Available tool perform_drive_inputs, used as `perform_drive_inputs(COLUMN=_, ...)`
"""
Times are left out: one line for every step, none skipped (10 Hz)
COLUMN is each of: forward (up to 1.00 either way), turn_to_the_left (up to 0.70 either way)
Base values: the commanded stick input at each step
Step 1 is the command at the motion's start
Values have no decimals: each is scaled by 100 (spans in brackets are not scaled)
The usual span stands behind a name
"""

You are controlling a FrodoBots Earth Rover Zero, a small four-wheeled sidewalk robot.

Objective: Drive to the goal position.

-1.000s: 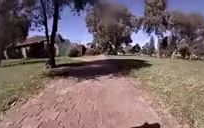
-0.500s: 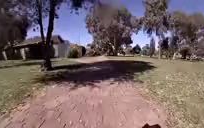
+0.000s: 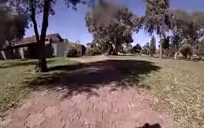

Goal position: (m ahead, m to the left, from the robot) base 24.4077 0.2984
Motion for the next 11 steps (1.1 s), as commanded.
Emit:
perform_drive_inputs(forward=70, turn_to_the_left=2)
perform_drive_inputs(forward=70, turn_to_the_left=2)
perform_drive_inputs(forward=70, turn_to_the_left=2)
perform_drive_inputs(forward=70, turn_to_the_left=2)
perform_drive_inputs(forward=70, turn_to_the_left=2)
perform_drive_inputs(forward=70, turn_to_the_left=2)
perform_drive_inputs(forward=70, turn_to_the_left=2)
perform_drive_inputs(forward=70, turn_to_the_left=12)
perform_drive_inputs(forward=70, turn_to_the_left=22)
perform_drive_inputs(forward=70, turn_to_the_left=32)
perform_drive_inputs(forward=70, turn_to_the_left=27)
